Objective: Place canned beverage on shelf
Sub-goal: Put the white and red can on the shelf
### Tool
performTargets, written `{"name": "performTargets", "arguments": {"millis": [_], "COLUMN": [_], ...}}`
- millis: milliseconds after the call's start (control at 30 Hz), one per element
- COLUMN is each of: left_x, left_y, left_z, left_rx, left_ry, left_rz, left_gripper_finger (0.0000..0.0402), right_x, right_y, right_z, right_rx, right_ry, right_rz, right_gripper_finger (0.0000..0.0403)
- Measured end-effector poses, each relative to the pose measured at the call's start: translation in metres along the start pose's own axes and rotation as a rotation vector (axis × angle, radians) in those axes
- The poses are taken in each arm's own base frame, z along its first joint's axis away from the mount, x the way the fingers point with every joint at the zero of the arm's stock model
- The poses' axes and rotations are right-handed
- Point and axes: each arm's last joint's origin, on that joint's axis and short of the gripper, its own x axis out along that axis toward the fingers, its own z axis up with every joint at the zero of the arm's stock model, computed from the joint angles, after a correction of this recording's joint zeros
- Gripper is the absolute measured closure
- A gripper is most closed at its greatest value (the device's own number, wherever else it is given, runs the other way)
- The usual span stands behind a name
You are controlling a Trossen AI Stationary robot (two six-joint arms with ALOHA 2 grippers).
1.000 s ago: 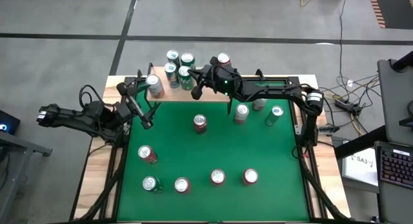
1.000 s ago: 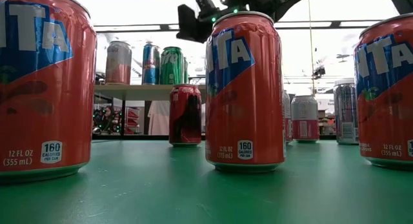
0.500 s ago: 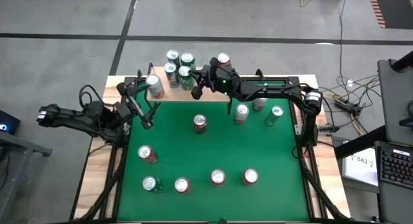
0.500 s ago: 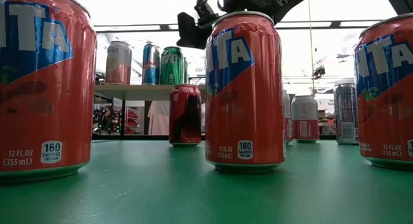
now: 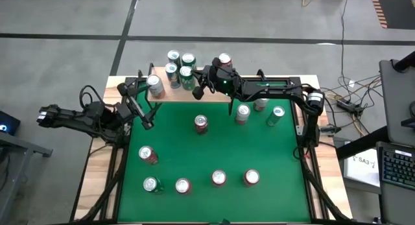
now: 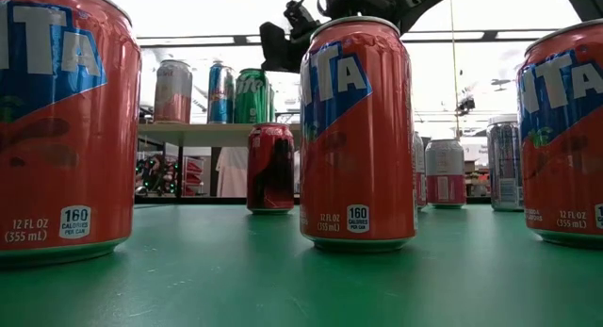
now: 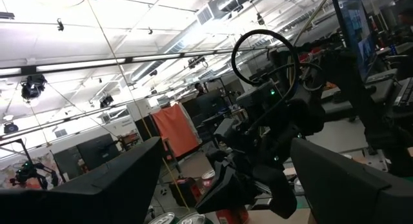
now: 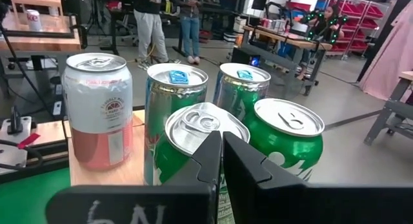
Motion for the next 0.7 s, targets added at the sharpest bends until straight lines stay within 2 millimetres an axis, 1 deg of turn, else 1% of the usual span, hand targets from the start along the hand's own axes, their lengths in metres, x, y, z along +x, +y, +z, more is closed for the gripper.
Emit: {"name": "performTargets", "arguments": {"millis": [233, 500, 700], "left_x": [0.000, 0.000, 0.000], "left_y": [0.000, 0.000, 0.000], "left_z": [0.000, 0.000, 0.000], "left_rx": [0.000, 0.003, 0.001], "left_ry": [0.000, 0.000, -0.002], "left_rz": [0.000, 0.000, 0.002], "left_gripper_finger": [0.0076, 0.0076, 0.0076], "right_x": [-0.004, -0.010, -0.005], "right_y": [-0.002, 0.000, 0.003], "right_z": [0.006, 0.018, 0.010], "right_rx": [-0.005, 0.015, 0.031], "right_ry": [-0.001, -0.051, -0.039], "right_rz": [-0.002, 0.007, 0.015], "right_gripper_finger": [0.0394, 0.0394, 0.0394]}}
